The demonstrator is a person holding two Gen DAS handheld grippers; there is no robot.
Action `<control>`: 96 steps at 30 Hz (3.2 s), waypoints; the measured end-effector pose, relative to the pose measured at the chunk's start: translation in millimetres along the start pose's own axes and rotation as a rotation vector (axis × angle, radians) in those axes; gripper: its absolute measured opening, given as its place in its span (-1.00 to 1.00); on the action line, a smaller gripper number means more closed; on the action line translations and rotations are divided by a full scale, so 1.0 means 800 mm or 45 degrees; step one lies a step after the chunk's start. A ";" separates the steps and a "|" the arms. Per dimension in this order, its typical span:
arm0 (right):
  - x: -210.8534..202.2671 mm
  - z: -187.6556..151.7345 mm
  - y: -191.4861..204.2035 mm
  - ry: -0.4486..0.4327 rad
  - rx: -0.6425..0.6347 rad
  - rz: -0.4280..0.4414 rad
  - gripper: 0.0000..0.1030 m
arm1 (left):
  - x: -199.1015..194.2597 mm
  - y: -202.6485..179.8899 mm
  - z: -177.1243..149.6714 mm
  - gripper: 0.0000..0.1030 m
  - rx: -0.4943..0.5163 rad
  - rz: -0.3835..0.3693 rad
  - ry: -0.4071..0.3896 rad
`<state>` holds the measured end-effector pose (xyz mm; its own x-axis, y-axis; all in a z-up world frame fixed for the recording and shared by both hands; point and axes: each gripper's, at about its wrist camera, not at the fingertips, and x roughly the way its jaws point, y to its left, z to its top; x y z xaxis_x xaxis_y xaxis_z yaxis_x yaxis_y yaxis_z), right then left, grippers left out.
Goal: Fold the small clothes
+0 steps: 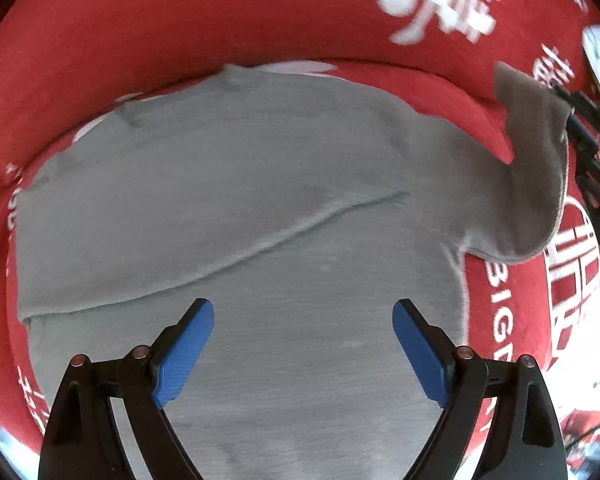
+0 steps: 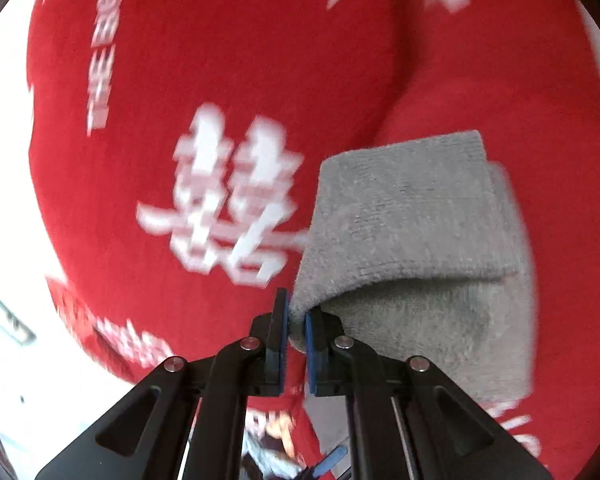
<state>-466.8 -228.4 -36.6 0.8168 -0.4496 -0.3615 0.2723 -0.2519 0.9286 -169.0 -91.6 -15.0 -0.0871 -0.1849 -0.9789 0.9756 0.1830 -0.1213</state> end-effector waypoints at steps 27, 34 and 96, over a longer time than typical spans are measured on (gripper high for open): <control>0.252 -0.218 0.061 0.503 -0.708 -0.731 -0.42 | -0.031 0.221 -0.021 0.78 -0.362 0.021 -0.114; 0.269 -0.201 0.064 0.399 -0.652 -0.800 -0.86 | -0.039 0.245 -0.031 0.78 -0.400 -0.026 -0.117; 0.092 -0.184 -0.035 0.317 -0.300 -0.759 -0.77 | -0.047 0.202 0.092 -0.71 -0.373 -0.547 -0.254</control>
<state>-339.7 -128.0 -76.9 0.5781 -0.0743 -0.8126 0.7919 -0.1891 0.5807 7.2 -126.4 14.0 -0.3967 -0.4762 -0.7848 0.7618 0.3061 -0.5709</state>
